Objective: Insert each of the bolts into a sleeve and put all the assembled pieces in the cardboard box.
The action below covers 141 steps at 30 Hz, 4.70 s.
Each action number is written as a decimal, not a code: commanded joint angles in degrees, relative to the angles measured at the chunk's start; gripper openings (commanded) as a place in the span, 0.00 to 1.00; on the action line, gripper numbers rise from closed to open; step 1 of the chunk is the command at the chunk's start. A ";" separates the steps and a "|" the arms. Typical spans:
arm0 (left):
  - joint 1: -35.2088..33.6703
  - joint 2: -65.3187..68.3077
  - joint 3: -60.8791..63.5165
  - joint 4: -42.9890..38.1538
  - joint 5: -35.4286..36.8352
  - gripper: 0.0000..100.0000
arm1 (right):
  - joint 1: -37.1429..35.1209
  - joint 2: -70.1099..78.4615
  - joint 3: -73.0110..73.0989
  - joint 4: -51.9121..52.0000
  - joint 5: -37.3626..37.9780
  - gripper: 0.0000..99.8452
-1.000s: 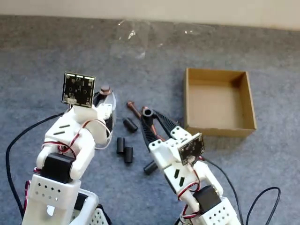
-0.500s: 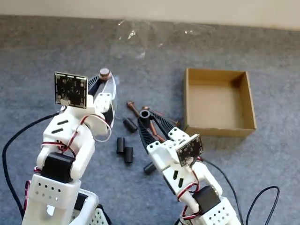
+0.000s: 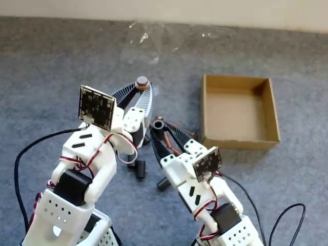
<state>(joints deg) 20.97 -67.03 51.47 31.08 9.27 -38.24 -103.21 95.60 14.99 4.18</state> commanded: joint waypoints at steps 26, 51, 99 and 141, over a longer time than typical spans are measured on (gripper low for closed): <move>9.27 -7.96 -0.66 2.90 -4.84 0.01 | -0.57 -0.84 6.02 0.31 -0.09 0.00; 10.15 -7.96 3.91 -2.02 -2.81 0.01 | -0.57 -0.84 6.02 0.31 -0.09 0.00; 7.78 -8.04 10.95 2.90 0.79 0.01 | -0.31 -0.84 5.76 0.13 -0.09 0.00; 0.04 -8.04 8.66 -2.46 0.53 0.27 | -0.31 -0.84 5.85 0.13 -0.09 0.00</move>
<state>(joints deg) 21.85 -73.89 64.31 30.29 9.45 -38.24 -103.03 95.60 15.08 4.09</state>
